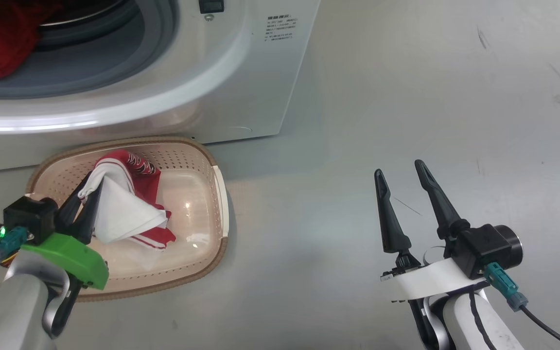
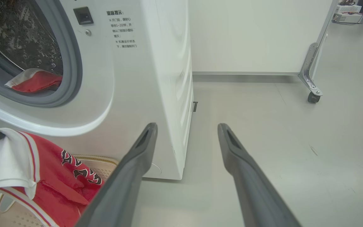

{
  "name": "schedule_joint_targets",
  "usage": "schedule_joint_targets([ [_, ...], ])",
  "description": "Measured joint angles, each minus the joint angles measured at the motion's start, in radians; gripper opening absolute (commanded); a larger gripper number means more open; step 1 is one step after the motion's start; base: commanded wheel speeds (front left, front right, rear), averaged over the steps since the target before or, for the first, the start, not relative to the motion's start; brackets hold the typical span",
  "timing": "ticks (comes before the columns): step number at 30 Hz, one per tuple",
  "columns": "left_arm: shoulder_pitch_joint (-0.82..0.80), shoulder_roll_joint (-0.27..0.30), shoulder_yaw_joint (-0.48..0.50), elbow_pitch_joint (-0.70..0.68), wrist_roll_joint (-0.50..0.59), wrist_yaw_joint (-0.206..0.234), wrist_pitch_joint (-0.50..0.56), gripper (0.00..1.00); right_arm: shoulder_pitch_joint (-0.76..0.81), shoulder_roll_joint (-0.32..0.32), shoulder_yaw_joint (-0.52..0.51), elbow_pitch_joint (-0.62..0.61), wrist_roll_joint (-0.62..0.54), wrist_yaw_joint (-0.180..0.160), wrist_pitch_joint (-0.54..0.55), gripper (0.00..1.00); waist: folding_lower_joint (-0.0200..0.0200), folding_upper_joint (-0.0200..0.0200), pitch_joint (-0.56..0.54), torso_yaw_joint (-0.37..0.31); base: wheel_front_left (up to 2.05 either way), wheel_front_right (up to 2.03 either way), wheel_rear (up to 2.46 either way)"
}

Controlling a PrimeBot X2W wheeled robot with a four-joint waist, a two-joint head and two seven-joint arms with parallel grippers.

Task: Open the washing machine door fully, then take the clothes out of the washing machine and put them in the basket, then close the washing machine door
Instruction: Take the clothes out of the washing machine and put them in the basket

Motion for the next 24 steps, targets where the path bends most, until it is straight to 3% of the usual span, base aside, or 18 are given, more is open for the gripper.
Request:
schedule_joint_targets([
  [8, -0.078, 0.003, -0.076, 0.033, -0.005, 0.000, 0.007, 0.00, -0.028, 0.000, 0.015, -0.021, 0.002, -0.015, 0.000, 1.00, 0.0000, 0.0000, 0.075, -0.040, 0.00, 0.00, 0.00],
  [24, -0.153, 0.040, -0.030, 0.281, -0.083, 0.000, 0.011, 0.00, -0.038, 0.000, -0.002, -0.041, -0.018, -0.018, 0.000, 1.00, 0.0000, 0.0000, 0.175, -0.059, 0.00, 0.00, 0.00],
])
